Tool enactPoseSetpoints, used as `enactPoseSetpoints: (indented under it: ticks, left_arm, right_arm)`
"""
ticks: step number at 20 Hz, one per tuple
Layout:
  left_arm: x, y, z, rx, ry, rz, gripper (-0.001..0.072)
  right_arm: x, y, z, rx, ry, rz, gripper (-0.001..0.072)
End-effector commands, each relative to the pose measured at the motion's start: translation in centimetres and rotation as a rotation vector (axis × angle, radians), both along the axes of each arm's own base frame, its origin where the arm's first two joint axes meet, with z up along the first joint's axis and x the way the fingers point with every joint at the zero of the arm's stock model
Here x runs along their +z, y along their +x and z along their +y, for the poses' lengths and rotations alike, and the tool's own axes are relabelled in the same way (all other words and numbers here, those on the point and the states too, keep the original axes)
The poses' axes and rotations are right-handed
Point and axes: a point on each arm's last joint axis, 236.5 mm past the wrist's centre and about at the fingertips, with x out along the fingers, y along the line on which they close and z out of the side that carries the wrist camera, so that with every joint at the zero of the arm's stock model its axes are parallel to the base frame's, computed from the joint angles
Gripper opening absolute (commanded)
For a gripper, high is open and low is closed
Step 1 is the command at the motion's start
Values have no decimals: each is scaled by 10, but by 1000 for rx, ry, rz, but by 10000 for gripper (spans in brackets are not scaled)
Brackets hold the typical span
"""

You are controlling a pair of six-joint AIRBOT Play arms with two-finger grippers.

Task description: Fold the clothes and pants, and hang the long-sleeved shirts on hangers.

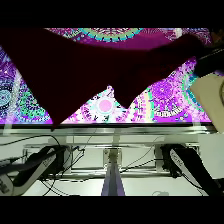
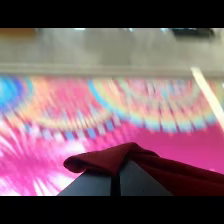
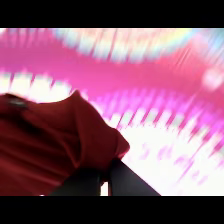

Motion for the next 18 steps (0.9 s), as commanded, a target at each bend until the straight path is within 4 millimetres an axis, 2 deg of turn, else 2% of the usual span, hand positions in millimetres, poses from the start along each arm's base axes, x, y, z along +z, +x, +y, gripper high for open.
enactPoseSetpoints:
  ticks: [1, 3, 5, 6, 8, 9, 10, 11, 12, 14, 15, 16, 17, 18]
  left_arm:
    - [-166, 29, -60, -243, -33, 423, 9]
    - [-236, 54, -87, -285, -41, 523, 9]
    - [-282, 76, -99, -261, -46, 552, 9]
    - [-295, 84, -98, -240, -47, 550, 9]
    - [-298, 93, -88, -208, -39, 529, 32]
    - [-296, 92, -81, -197, -40, 530, 228]
    - [-293, 87, -70, -190, -44, 546, 605]
    - [-293, 77, -58, -175, -63, 590, 677]
    - [-296, 60, -44, -175, -64, 655, 607]
    - [-305, 9, -22, -212, -110, 851, 379]
    - [-309, -19, -18, -233, -172, 941, 348]
    - [-312, -38, -16, -232, -238, 988, 304]
    - [-313, -53, -19, -233, -317, 989, 143]
    - [-311, -66, -29, -260, -387, 958, 63]
  right_arm:
    - [-111, -3, 11, 14, 61, 277, 12]
    - [-162, 8, 7, -33, 81, 341, 12]
    - [-197, 19, 1, -81, 85, 360, 12]
    - [-206, 25, -2, -97, 86, 362, 12]
    - [-212, 39, -6, -124, 87, 335, 13]
    - [-211, 47, -9, -140, 88, 308, 12]
    - [-208, 53, -11, -152, 89, 283, 12]
    - [-205, 57, -13, -160, 90, 260, 12]
    - [-202, 59, -14, -163, 91, 250, 12]
    - [-203, 59, -14, -163, 90, 250, 12]
    - [-203, 59, -14, -163, 90, 250, 12]
    - [-203, 59, -14, -163, 90, 250, 12]
    - [-203, 59, -14, -163, 90, 250, 12]
    - [-203, 59, -14, -163, 90, 250, 12]
